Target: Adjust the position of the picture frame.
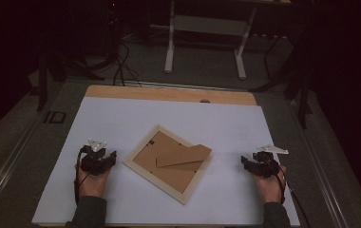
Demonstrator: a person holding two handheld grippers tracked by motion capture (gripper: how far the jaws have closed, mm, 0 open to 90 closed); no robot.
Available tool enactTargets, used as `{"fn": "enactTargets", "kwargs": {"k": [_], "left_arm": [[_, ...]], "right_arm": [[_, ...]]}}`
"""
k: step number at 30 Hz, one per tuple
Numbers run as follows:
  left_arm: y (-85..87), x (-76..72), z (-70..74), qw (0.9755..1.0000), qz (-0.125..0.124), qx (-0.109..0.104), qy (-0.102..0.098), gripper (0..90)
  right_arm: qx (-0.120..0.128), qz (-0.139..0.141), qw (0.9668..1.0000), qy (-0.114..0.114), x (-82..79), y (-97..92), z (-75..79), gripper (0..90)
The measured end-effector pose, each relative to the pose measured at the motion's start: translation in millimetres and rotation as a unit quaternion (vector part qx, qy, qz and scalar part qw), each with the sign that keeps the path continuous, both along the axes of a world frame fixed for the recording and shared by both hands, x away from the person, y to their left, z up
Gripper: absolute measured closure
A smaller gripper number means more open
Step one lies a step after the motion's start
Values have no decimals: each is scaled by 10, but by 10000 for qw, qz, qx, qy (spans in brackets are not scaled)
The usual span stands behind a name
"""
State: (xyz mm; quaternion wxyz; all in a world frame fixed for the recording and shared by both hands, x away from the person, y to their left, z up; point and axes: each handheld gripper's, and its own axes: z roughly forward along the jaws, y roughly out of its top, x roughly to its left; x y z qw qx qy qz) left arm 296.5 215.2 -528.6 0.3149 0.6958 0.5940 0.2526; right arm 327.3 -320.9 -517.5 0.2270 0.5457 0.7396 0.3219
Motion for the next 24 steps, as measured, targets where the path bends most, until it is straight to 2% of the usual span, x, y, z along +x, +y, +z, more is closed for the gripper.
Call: {"fn": "enactTargets", "kwargs": {"k": [3,7,8,14,20,21,24], "left_arm": [[27,-32,43,9997,-169,-194,-11,583],[42,-59,78,9992,-249,-308,-57,620],[55,-75,100,9986,-321,-422,-68,621],[62,-104,126,9963,-494,-701,-10,590],[-14,-160,104,9947,-899,-502,-69,634],[-37,-169,99,9946,-962,-388,-39,637],[-75,-198,84,9937,-1069,-332,-14,649]], "right_arm": [[-17,75,10000,-23,-4,17,14,448],[-64,203,9997,-76,-13,53,25,463],[-79,226,9997,-79,-14,64,28,463],[-77,305,9995,-36,-11,123,16,454],[-102,459,9988,-116,-9,194,64,465],[-142,498,9986,-130,-5,207,73,467],[-199,758,9969,-108,25,264,102,508]]}}
